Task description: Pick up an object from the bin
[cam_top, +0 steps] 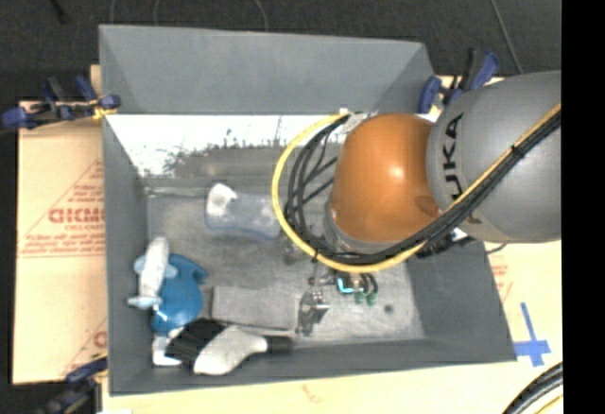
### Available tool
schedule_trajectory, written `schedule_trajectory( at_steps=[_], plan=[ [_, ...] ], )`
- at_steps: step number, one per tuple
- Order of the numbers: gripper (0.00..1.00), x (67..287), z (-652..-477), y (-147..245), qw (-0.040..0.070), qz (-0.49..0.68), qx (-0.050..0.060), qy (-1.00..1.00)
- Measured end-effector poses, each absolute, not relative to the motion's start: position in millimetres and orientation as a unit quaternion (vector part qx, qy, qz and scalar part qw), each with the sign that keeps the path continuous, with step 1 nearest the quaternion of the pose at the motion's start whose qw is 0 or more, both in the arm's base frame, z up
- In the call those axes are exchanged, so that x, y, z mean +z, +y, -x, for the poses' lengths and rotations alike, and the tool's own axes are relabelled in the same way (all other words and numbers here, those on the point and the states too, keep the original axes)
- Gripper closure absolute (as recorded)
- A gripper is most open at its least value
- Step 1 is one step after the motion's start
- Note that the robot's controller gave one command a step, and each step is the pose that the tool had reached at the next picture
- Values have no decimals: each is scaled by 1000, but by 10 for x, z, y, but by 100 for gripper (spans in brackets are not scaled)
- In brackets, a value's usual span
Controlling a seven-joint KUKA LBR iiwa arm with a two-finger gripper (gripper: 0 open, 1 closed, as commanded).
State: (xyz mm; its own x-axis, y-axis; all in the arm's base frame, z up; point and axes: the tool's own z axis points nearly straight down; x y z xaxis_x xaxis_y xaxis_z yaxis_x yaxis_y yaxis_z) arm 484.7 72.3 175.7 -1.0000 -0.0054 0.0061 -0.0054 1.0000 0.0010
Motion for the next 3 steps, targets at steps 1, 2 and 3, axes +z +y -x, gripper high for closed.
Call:
schedule_trajectory(
  at_steps=[1,2,3],
  plan=[
    [0,1798,-4865,721,-1,-1,-1,-1000],
    [0,1616,-4862,839,-5,-35,1,-999],
    [0,1111,-4822,1357,0,-136,0,-991]
  ],
)
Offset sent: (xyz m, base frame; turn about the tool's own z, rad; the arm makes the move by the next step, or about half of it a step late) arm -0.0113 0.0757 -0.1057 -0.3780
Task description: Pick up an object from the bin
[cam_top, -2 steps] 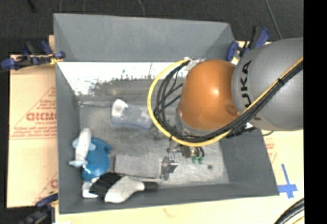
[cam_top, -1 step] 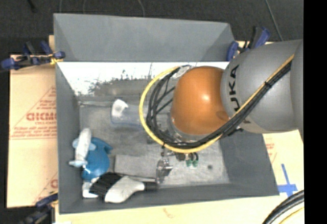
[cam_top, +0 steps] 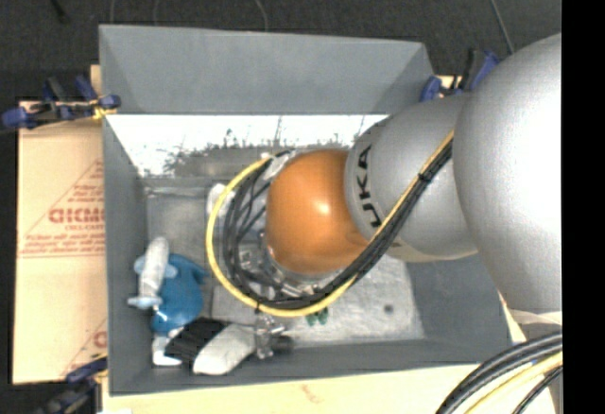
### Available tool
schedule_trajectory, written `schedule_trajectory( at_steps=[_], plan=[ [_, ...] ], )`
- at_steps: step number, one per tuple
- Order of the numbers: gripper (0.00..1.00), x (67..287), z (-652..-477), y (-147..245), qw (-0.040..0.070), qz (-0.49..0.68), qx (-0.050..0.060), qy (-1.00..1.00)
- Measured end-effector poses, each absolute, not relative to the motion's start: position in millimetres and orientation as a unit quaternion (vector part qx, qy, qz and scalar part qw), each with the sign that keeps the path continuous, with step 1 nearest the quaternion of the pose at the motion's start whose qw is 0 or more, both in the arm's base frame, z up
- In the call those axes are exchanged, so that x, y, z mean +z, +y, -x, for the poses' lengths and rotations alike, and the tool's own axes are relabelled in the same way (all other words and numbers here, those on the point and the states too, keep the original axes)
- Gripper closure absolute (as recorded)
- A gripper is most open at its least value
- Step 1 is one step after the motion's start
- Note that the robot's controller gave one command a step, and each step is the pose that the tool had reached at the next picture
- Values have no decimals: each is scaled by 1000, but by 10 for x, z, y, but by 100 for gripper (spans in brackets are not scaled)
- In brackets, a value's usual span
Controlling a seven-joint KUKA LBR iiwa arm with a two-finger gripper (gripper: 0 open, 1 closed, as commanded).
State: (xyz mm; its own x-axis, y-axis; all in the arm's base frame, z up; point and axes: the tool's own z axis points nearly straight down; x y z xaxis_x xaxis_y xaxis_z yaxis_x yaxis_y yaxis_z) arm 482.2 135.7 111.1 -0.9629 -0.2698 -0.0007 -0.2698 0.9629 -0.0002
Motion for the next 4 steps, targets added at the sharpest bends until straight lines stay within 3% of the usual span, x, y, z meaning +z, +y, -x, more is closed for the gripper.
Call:
schedule_trajectory(
  at_steps=[1,2,3,4],
  plan=[
    [0,1271,-4773,1303,2,154,0,988],
    [0,863,-4832,1460,14,249,-2,968],
    [100,901,-4830,1457,16,251,0,968],
    [100,901,-4830,1457,16,251,0,968]
  ],
)
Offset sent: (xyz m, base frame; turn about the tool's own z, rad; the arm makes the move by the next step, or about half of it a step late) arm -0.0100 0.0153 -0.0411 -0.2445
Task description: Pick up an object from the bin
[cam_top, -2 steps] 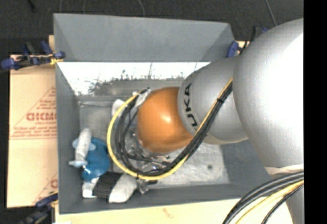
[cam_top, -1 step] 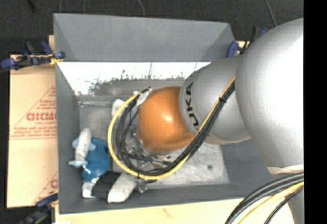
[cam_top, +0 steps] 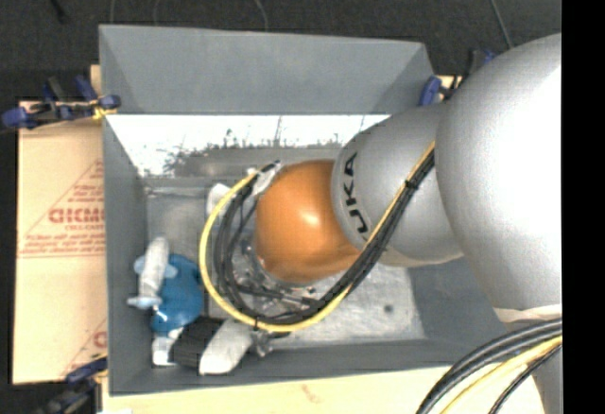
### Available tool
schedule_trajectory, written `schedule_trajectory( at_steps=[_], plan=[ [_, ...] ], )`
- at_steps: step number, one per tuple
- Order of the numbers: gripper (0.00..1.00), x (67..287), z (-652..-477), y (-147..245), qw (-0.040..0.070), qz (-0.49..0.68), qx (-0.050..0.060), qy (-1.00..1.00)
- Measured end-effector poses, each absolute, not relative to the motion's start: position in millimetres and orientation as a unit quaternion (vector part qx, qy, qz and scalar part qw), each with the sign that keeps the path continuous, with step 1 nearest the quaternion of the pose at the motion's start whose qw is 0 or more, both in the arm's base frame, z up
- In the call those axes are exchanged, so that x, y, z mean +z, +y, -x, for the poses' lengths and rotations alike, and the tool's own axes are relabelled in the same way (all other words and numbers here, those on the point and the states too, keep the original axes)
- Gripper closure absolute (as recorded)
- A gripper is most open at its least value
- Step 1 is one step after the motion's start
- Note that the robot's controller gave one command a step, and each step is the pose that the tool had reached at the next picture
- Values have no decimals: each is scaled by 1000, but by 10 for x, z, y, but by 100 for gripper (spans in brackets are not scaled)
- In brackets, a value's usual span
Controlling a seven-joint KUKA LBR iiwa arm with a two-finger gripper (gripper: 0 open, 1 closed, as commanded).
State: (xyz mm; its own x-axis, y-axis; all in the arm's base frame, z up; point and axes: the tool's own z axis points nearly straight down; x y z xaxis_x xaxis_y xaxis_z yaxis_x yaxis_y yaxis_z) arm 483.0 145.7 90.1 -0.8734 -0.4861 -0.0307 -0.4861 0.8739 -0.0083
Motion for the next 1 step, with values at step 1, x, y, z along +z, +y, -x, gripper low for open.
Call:
schedule_trajectory(
  at_steps=[1],
  plan=[
    [100,922,-4837,1456,14,250,0,968]
  ],
)
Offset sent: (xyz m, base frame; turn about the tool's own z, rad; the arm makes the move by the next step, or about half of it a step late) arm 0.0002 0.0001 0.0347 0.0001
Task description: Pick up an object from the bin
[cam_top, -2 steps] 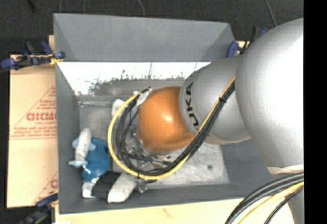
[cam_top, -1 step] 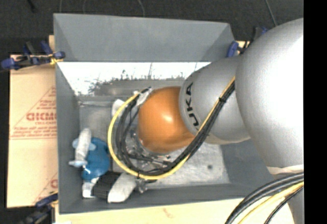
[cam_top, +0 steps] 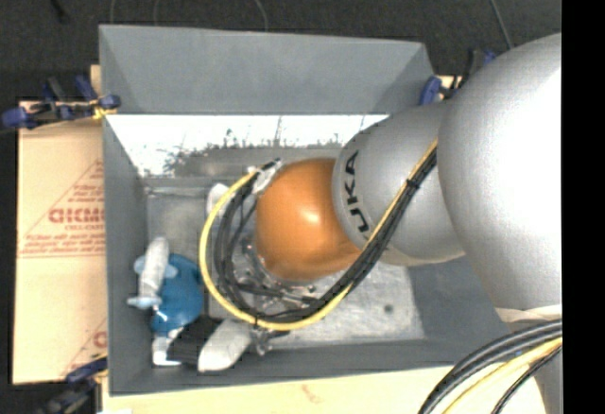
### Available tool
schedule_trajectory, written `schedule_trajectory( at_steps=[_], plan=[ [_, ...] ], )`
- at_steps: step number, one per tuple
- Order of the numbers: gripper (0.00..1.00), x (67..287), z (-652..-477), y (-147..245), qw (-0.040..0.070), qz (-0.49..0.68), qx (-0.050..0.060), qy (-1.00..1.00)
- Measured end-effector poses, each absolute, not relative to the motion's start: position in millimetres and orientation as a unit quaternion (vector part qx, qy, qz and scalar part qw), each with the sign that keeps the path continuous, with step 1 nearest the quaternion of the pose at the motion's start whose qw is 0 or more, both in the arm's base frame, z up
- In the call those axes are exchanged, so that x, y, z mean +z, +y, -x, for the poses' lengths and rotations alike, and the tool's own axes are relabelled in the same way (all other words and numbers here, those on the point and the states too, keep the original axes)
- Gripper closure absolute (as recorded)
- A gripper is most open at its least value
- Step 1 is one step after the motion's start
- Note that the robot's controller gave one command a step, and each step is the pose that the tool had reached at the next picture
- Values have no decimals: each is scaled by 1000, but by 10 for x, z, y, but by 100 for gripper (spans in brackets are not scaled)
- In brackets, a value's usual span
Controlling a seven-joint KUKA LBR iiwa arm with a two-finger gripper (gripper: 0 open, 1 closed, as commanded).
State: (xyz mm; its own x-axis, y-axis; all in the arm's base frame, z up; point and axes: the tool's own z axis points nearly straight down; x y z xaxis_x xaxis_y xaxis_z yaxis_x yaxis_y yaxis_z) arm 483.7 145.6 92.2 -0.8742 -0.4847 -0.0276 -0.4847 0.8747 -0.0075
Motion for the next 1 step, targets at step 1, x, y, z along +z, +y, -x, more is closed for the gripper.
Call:
schedule_trajectory(
  at_steps=[1],
  plan=[
    [100,1000,-4838,1456,10,250,0,968]
  ],
)
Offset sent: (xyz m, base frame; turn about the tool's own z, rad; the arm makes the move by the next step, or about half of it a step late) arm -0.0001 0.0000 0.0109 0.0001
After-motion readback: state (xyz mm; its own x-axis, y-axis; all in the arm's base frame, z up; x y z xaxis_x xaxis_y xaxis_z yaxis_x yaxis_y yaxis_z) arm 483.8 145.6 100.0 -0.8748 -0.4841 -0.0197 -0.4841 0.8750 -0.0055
